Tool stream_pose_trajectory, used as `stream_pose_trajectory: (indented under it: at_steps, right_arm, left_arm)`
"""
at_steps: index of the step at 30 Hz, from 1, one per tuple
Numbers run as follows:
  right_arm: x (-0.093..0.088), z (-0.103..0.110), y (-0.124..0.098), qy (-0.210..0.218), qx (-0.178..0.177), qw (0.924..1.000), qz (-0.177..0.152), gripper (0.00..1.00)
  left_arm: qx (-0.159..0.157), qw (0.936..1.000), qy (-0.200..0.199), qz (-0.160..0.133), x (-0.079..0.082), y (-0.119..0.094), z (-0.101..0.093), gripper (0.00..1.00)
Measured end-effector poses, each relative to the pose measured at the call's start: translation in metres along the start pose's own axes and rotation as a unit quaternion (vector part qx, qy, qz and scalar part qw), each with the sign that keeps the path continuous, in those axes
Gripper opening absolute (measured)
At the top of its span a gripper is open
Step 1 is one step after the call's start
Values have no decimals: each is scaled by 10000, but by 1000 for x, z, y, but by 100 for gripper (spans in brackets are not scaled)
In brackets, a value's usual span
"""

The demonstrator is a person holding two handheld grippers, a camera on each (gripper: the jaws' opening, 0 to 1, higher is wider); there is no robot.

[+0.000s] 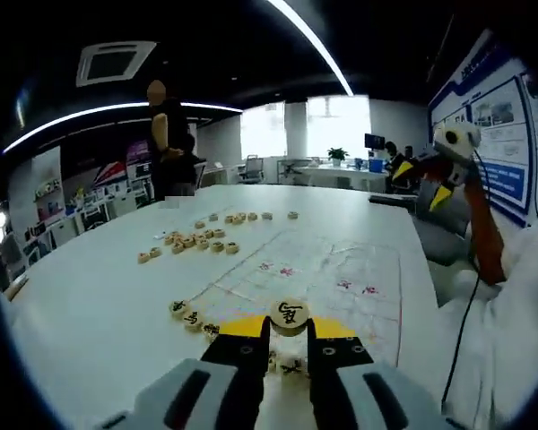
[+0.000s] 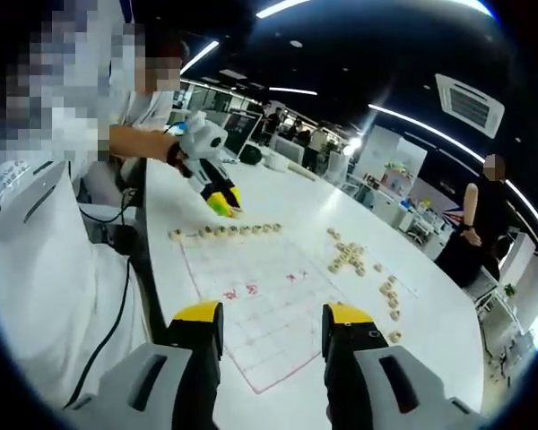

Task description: Pick up the chess pieces one by one and place each piece onto its starting position on the chessboard, setting the pieces on their correct points until all the chess pieces are arranged in the starting layout

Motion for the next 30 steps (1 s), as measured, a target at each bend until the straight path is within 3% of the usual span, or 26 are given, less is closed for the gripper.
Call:
stream_pose_trajectory:
  at_steps: [3, 9, 18, 30]
  right_arm:
    - [1, 0, -2, 9, 6, 10000, -29, 45]
    - [-1, -1, -3, 13, -17, 10000, -21, 45]
    - [0, -1, -4, 17, -24, 10000, -37, 44]
    - [-2, -2, -3, 26, -28, 10000, -13, 44]
  left_arm:
    - [-192, 9996, 27, 187, -15, -3, -20, 19]
    - [-390, 9990, -44, 210, -25, -11, -41, 19]
    - [-515, 9973, -152, 505, -47, -15, -45, 19]
    - [-620, 9965, -238, 507, -50, -12, -50, 19]
Point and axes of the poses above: the point that each gripper's makers call its tool centre point, and the gripper's own axes: y roughly forward along the fingers, z roughly to its left, x roughly out of its top, the point moved 2 cm from there along -y, roughly backward along the fingers, and after that the axes turned 9 degrees about -x, right-handed, at the moved point
